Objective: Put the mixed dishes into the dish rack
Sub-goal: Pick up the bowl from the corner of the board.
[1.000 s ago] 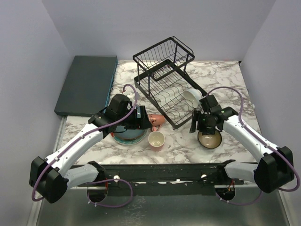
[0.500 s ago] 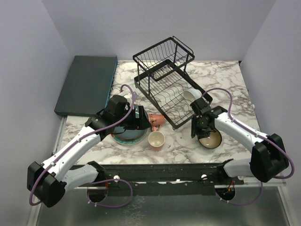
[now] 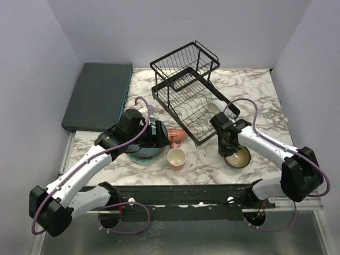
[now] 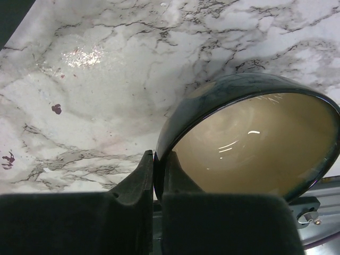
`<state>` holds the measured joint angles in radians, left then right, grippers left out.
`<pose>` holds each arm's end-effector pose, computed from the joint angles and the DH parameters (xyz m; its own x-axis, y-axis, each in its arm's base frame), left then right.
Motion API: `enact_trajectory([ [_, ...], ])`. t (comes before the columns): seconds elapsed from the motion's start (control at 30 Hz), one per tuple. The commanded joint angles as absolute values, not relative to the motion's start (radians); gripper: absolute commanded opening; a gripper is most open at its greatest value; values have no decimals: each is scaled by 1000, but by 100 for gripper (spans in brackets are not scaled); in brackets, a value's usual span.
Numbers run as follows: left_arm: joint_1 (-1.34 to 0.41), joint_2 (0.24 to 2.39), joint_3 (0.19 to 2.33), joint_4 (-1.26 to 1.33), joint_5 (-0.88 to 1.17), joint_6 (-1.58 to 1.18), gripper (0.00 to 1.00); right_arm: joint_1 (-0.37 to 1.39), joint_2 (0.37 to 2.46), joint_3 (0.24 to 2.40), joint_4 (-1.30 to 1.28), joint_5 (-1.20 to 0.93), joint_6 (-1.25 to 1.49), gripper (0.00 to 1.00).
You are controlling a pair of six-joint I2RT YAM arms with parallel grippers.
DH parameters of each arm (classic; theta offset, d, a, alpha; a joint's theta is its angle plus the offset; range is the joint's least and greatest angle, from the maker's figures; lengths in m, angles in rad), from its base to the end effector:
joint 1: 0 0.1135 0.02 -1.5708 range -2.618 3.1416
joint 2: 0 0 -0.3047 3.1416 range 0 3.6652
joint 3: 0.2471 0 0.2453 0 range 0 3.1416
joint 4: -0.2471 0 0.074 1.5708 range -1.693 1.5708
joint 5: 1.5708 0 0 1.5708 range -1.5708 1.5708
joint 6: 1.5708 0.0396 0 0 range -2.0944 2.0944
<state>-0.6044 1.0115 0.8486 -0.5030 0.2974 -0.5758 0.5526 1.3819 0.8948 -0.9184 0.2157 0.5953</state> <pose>0.1503 -0.1179 0.3233 -0.8254 -0.0626 -0.5610 0.3380 0.7412 -0.5800 0.1914 0.1081 0.2433 -0.9659 0.0479 -0.2546 0.0711 0.9941 -0.0825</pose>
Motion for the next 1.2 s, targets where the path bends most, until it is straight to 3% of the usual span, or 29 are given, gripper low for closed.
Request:
enact_trajectory([
  [0.0,-612,990,851,-510,276,-572,81,589,1369,931,-913,208,606,1],
  [0.47,-612,1010,972,-587,257,-555,84,804,1320,1028,-902,180,528,1],
  [0.73,-611,1045,1055,-668,225,-528,85,1024,1393,1146,-986,344,504,1],
  [1.17,-600,1011,1106,-776,169,-496,87,1221,1324,1072,-778,323,183,1],
])
